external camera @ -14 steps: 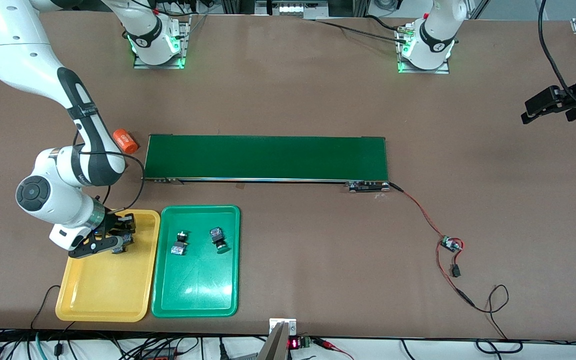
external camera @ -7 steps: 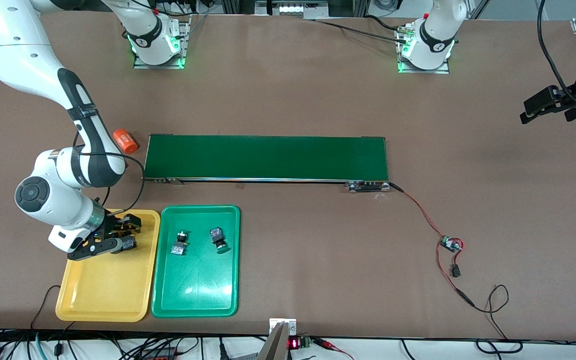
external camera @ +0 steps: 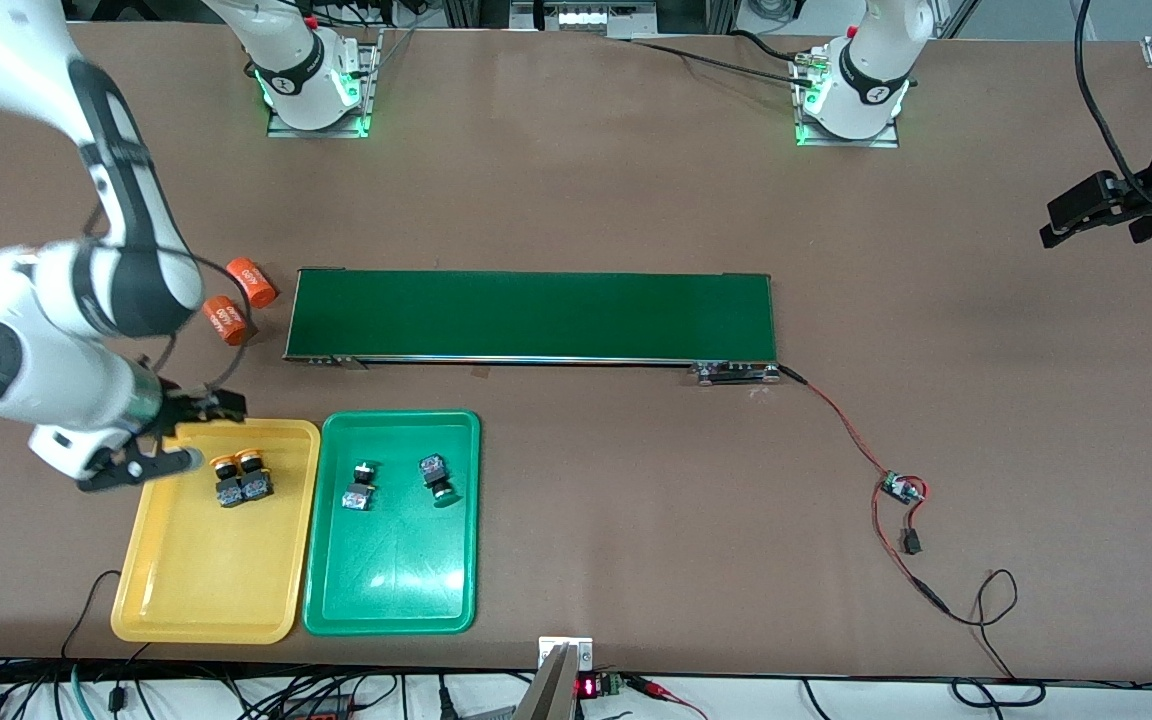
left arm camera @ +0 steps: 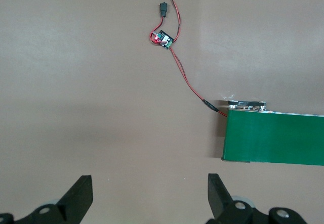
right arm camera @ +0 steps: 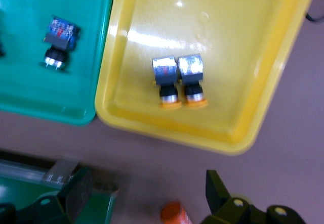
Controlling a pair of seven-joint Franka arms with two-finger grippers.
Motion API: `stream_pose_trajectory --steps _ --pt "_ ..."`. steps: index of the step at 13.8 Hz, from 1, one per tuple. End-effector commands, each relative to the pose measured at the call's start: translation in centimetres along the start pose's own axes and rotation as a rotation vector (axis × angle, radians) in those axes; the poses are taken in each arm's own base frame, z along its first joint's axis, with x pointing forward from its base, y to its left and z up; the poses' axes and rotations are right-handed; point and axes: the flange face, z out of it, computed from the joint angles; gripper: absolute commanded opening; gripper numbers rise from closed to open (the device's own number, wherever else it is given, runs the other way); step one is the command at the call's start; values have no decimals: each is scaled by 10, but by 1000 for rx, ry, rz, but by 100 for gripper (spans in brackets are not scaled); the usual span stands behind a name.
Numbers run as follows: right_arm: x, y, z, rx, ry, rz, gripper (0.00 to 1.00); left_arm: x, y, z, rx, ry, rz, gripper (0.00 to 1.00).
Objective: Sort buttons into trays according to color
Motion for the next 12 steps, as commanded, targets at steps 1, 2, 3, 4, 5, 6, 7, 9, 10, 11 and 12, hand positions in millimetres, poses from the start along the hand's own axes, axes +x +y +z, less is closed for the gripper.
stream_pose_trajectory --steps 1,2,3,4,5,6,7,9,10,11,12 --pt "-37 -17 -56 -18 -54 73 100 -5 1 -5 3 2 15 100" --pt "-49 -25 -77 -6 -66 100 100 -5 0 -5 5 0 15 100" --pt "-62 -31 -94 0 -81 120 100 -5 0 -4 6 -1 15 100" --pt "-75 -37 -113 -7 -92 136 100 -5 1 -5 6 0 17 100" --pt "-87 -40 -128 -16 -98 141 100 -5 1 -5 6 0 17 100" --pt "-99 -41 -144 -22 -102 144 100 -5 1 -5 6 2 17 100" --pt "-109 -43 -156 -26 -103 147 100 -5 1 -5 6 3 17 100" --pt "-126 -44 -175 -30 -104 156 100 -5 1 -5 6 5 17 100" --pt "-133 -44 -180 -10 -110 159 100 -5 1 -5 6 5 17 100" --pt "-138 -43 -181 -5 -123 165 100 -4 1 -4 6 5 17 100" --pt "-140 -42 -179 -4 -134 168 100 -4 1 -5 6 8 17 100"
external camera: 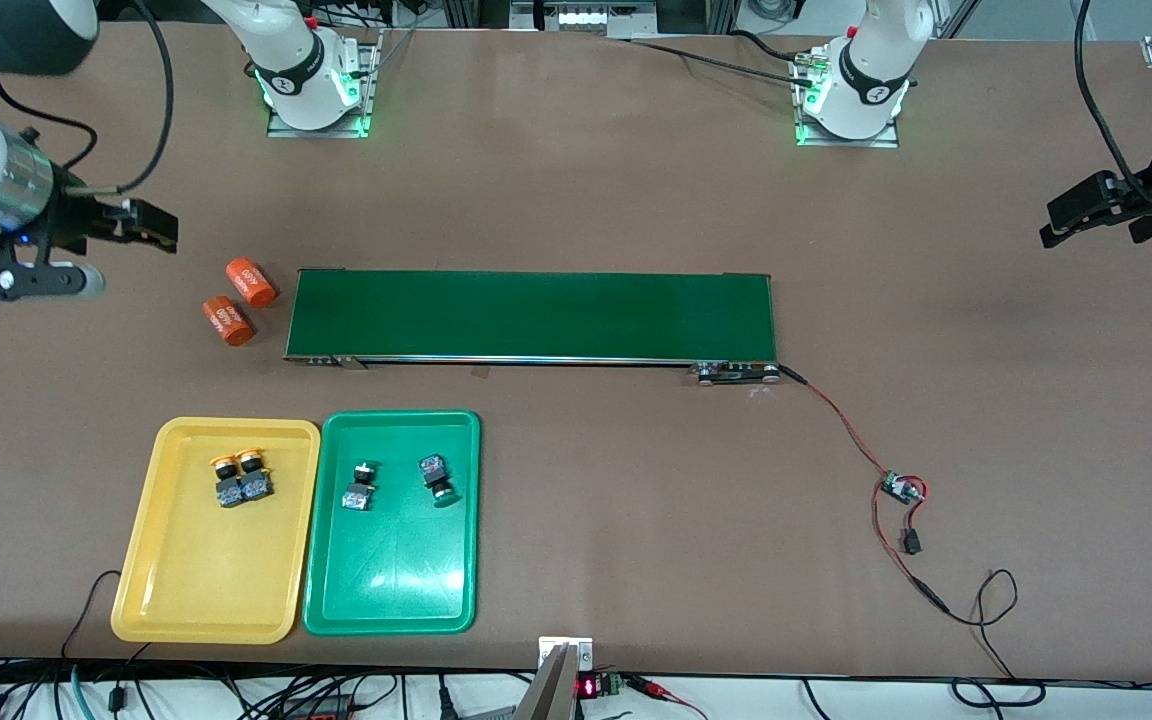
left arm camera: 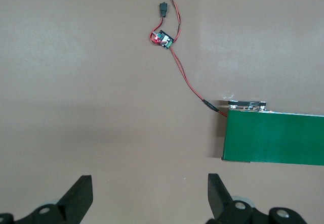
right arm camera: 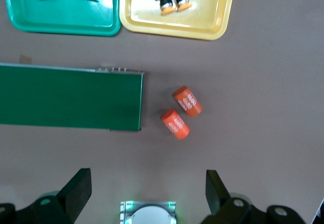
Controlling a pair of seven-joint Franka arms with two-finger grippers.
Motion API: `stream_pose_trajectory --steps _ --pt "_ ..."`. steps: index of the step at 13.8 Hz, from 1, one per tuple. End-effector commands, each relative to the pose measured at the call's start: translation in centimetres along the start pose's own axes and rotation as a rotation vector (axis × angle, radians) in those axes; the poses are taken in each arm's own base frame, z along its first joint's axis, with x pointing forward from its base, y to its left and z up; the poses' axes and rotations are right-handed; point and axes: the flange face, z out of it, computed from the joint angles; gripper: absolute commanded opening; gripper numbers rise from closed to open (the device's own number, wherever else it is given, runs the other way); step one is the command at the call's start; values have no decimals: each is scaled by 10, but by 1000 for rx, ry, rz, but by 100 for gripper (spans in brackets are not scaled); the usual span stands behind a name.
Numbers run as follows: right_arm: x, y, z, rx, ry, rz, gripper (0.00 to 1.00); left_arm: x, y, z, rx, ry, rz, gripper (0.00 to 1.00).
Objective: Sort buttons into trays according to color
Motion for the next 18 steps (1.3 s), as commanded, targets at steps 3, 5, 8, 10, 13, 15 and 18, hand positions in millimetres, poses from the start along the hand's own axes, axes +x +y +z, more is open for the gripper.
stream_pose_trajectory --steps 3,5,8,10,13,15,18 --pt "-7 8 16 74 -43 34 100 -4 1 -5 4 9 17 100" --pt "-4 19 22 85 -51 54 100 -4 1 -5 4 9 17 100" --pt "2 17 29 82 -47 53 100 -5 1 -6 4 11 17 100" --pt "2 19 30 82 -47 53 100 -4 1 -5 4 9 17 100" --pt "2 20 29 81 -52 56 100 -4 0 -5 4 9 15 100" --pt "1 31 30 83 -56 76 100 -4 -1 -5 1 9 12 100" --pt "2 49 32 77 -51 94 100 -4 -2 -6 -1 9 9 100"
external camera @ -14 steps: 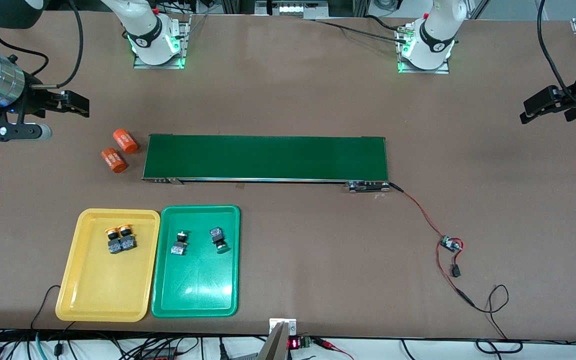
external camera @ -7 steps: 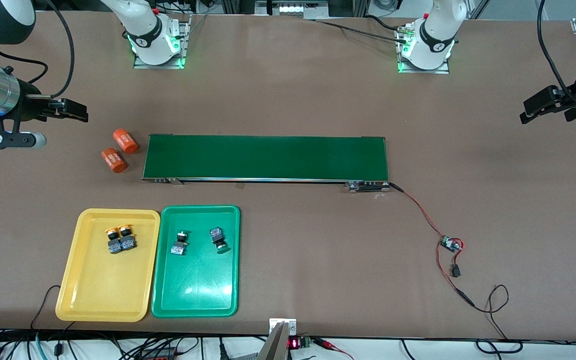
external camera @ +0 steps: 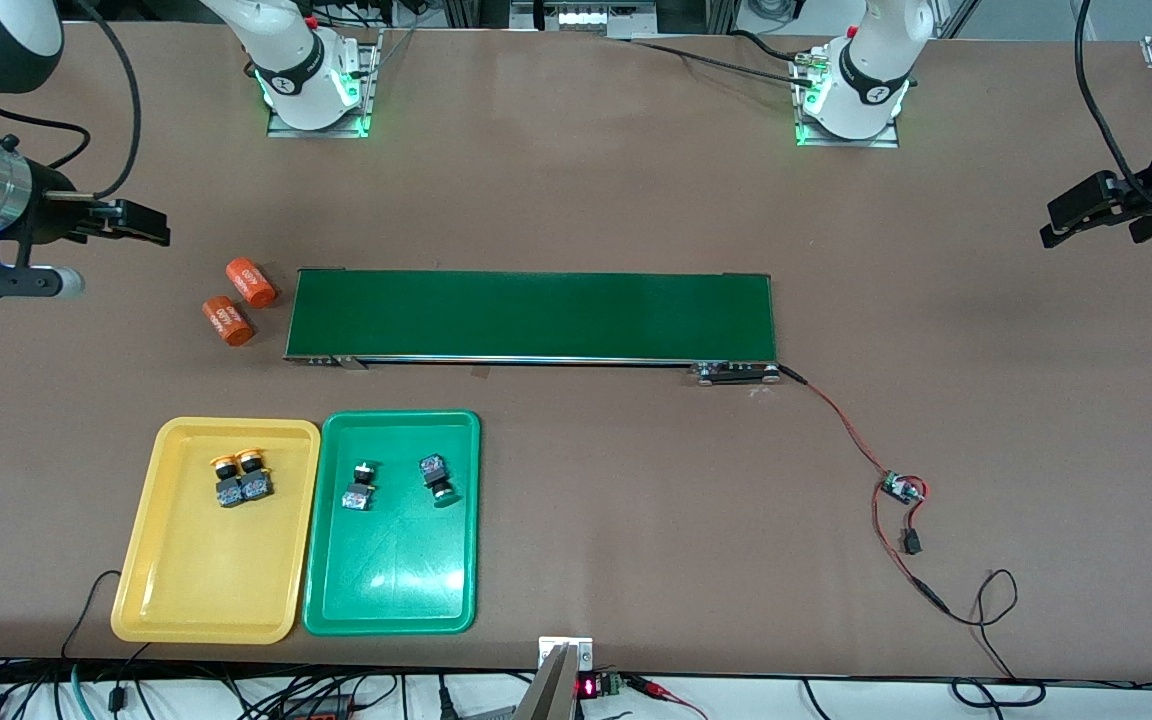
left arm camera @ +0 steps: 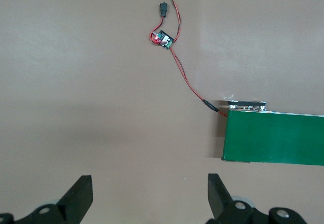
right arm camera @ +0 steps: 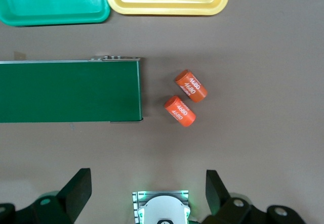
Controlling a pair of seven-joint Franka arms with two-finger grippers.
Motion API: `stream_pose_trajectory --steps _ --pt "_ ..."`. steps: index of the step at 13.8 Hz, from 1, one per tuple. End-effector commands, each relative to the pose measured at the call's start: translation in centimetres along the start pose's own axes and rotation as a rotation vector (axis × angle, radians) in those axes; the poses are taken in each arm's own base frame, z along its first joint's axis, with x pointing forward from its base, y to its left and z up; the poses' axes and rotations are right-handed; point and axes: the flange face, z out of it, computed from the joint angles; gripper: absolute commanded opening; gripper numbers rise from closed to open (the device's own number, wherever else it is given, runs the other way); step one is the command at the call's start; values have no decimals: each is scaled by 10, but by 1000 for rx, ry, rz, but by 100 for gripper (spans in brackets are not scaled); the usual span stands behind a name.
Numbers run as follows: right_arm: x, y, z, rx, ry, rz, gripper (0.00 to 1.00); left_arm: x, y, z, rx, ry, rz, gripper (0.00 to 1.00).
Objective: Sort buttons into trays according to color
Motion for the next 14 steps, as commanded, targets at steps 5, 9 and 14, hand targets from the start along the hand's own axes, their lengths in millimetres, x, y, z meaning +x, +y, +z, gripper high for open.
stream_pose_trajectory --steps 5,9,14 --pt "-1 18 0 4 2 23 100 -3 -3 -7 -10 15 6 100" --pt "-2 14 -1 3 3 15 100 -3 -4 -7 -12 16 5 100" --pt "-3 12 0 2 -5 28 100 -3 -4 -7 -11 16 5 100"
